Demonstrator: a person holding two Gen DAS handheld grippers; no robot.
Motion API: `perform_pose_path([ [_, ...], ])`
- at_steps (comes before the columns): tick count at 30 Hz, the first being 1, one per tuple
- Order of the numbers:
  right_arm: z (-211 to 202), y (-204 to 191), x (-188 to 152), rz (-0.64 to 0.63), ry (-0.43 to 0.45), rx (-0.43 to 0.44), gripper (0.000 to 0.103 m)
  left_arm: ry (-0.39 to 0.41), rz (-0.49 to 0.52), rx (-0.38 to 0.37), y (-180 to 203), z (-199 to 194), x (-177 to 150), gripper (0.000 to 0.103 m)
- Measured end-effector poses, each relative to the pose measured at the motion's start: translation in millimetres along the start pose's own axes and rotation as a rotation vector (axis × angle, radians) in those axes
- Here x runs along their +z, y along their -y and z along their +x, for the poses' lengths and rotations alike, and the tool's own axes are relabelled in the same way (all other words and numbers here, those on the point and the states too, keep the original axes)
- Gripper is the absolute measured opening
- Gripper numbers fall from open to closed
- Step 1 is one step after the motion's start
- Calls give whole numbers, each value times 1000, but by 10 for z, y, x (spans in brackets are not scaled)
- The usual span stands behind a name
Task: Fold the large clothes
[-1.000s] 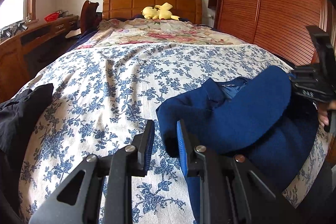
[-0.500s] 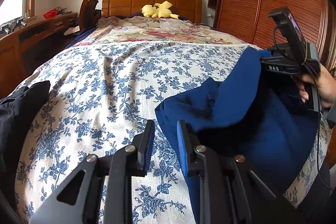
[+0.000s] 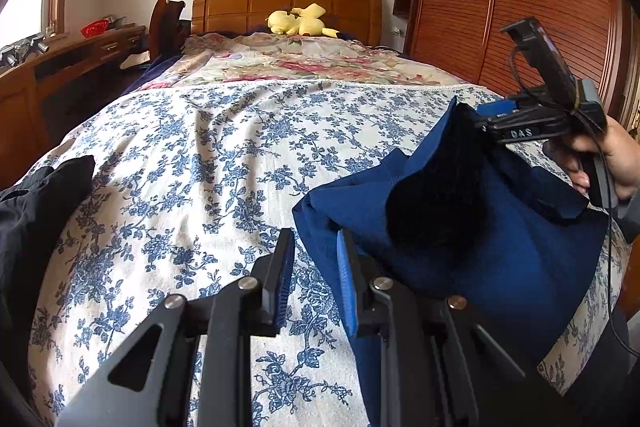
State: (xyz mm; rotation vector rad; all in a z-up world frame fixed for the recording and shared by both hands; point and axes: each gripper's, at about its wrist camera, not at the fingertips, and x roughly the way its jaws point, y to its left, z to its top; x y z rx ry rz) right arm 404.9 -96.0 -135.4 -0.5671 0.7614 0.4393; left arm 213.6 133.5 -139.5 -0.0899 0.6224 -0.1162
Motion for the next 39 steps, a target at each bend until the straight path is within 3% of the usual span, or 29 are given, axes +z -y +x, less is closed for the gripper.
perform_pose_path([
  [9,-608,-65,-664,37,72,110,53,5,17,-10,139,-51,45,19],
  [22,-738,107,-1605,70,-13,85,53,-10,78,-30,543,-73,85,19],
  [27,-600,117,-1721,69,-52,112,53,-24,109,-31,720,-74,72,19],
  [34,-344,258,-1631,148,-31,52,53,-44,156,-19,871,-90,-8,19],
  [36,-288,306,-1651,154,-29,49,46,-52,158,-17,874,-80,-14,19],
  [38,-243,364,-1665,161,-39,53,25,-58,152,-17,871,-72,-21,19],
  [39,-239,388,-1638,158,-43,62,20,-61,150,-16,860,-68,-25,19],
])
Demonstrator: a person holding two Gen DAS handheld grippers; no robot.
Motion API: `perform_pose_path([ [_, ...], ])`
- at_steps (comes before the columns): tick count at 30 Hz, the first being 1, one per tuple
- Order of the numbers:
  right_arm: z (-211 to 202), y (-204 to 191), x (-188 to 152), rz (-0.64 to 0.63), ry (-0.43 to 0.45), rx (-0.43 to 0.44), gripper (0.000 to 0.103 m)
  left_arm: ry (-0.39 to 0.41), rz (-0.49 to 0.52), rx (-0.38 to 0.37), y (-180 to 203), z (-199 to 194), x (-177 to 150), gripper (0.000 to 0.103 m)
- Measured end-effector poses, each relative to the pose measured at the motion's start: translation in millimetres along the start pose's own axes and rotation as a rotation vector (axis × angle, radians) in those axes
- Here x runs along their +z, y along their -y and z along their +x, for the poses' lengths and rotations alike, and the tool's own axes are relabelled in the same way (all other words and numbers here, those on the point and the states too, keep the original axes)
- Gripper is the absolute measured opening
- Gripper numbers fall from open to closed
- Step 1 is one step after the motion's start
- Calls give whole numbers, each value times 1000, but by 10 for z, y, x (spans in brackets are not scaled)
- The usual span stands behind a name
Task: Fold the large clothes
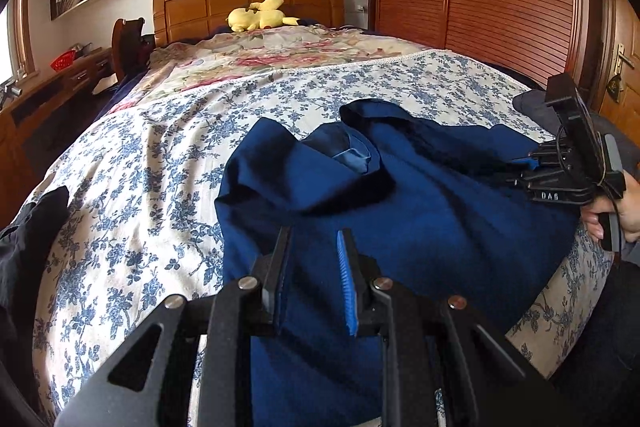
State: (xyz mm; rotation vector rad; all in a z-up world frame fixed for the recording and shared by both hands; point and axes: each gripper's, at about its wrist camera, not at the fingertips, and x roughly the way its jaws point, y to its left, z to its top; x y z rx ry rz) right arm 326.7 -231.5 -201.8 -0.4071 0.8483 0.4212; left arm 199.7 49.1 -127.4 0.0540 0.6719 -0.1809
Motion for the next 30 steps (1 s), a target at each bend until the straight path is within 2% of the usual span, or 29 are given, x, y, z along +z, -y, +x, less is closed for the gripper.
perform_pose_path([
  [2,-30,-4,105,-42,3,-31,9,-9,-4,2,1,6,3,19],
  [9,48,202,802,-154,13,-175,7,6,3,0,52,-76,29,19],
  [15,133,363,1285,-137,14,-231,7,9,0,2,42,-112,47,19],
  [18,209,450,1384,-127,-3,-272,27,7,-5,3,24,-119,36,19],
  [20,181,555,1410,-89,18,-284,47,3,-7,5,17,-119,38,19],
  [23,86,694,1431,-20,50,-269,52,11,-11,4,3,-132,42,19],
  [27,-52,901,1385,65,99,-245,53,9,-15,5,-9,-128,36,19],
  [30,-91,992,1325,106,103,-226,53,8,-15,5,-5,-126,41,19],
])
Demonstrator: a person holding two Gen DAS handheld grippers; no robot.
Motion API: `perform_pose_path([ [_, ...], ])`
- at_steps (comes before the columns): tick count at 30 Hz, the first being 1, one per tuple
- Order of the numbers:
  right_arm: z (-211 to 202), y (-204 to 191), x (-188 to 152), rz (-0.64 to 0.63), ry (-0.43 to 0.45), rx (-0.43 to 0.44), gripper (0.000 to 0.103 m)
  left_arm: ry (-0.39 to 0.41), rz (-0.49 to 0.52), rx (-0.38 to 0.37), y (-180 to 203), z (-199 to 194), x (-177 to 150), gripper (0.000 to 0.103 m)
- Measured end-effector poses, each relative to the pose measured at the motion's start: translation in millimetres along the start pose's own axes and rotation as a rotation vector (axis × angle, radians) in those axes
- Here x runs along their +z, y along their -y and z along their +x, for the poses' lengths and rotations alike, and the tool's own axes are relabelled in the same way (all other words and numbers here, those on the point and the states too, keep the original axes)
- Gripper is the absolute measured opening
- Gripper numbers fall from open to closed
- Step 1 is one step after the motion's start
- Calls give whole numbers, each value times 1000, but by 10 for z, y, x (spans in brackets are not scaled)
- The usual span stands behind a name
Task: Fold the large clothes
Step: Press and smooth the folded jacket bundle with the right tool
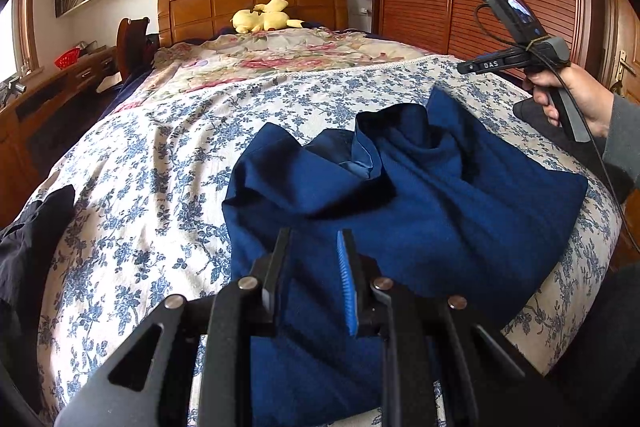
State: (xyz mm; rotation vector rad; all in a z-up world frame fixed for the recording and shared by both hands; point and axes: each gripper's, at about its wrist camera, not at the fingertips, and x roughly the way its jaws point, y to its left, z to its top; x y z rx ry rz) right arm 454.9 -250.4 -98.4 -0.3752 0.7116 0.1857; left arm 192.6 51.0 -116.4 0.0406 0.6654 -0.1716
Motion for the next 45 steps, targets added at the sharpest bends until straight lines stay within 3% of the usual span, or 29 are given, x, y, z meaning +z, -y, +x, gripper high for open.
perform_pose_path([
  [12,572,199,-551,123,-194,132,51,-5,6,1,51,18,17,19],
  [15,693,236,-672,155,-224,167,37,-5,11,0,70,22,25,19],
  [17,721,244,-716,160,-226,197,10,-5,13,0,75,23,31,19],
  [19,638,253,-709,132,-174,213,3,-4,16,-1,83,25,34,19],
  [24,488,497,-732,173,-112,-4,1,-9,20,5,88,42,27,19],
  [26,503,599,-761,191,-141,-61,1,-9,20,4,92,45,29,19],
  [31,241,654,-796,211,-87,-13,8,-6,17,5,86,40,31,19],
  [36,-187,305,-822,138,-8,89,21,1,18,2,92,18,40,19],
  [38,-328,114,-836,118,12,140,41,2,18,1,97,11,43,19],
  [40,-468,-83,-865,104,17,194,49,3,18,1,101,12,43,19],
  [45,-689,-530,-991,92,26,315,50,4,19,0,110,8,49,19],
])
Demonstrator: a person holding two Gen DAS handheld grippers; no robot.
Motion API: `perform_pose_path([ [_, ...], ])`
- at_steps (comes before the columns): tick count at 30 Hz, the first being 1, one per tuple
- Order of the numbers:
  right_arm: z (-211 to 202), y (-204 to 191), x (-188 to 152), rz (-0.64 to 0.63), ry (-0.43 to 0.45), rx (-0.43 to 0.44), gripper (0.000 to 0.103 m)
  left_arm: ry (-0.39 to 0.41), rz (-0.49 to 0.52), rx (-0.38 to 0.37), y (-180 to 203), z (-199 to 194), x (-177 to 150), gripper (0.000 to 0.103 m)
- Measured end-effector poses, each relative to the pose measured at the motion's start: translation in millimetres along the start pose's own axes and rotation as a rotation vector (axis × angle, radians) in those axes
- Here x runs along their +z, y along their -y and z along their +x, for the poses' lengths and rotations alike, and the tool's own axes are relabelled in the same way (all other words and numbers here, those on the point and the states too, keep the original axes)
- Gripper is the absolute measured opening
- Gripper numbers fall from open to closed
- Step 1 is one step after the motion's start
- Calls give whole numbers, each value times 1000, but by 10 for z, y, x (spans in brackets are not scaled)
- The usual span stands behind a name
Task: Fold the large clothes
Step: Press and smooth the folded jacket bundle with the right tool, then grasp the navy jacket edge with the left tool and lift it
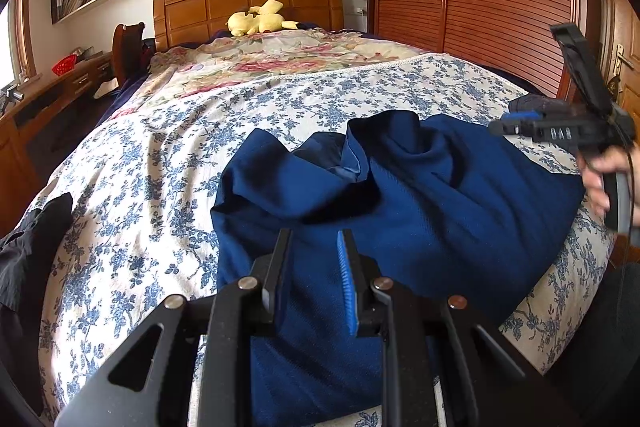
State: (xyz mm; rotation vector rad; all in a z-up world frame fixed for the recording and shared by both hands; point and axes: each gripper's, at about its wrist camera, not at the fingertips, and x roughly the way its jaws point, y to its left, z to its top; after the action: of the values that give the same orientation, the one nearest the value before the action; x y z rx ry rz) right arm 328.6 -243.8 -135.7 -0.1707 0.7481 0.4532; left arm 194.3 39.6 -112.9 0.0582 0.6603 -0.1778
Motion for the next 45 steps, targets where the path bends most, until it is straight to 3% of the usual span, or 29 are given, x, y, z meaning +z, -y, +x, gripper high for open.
perform_pose_path([
  [9,242,-417,-400,-28,16,64,50,-21,12,4,48,67,-4,19],
  [12,411,-433,-545,-57,-26,63,50,-42,19,17,59,143,-23,19],
  [23,405,-397,-595,-52,-14,82,50,-68,-18,32,16,415,160,20],
  [29,377,-413,-601,-67,0,81,50,-123,14,70,-9,734,352,32],
  [37,352,-440,-614,-101,6,114,50,-190,-4,56,-21,1192,729,34],
  [45,368,-375,-603,-79,1,167,50,-271,53,144,107,1420,793,34],
])
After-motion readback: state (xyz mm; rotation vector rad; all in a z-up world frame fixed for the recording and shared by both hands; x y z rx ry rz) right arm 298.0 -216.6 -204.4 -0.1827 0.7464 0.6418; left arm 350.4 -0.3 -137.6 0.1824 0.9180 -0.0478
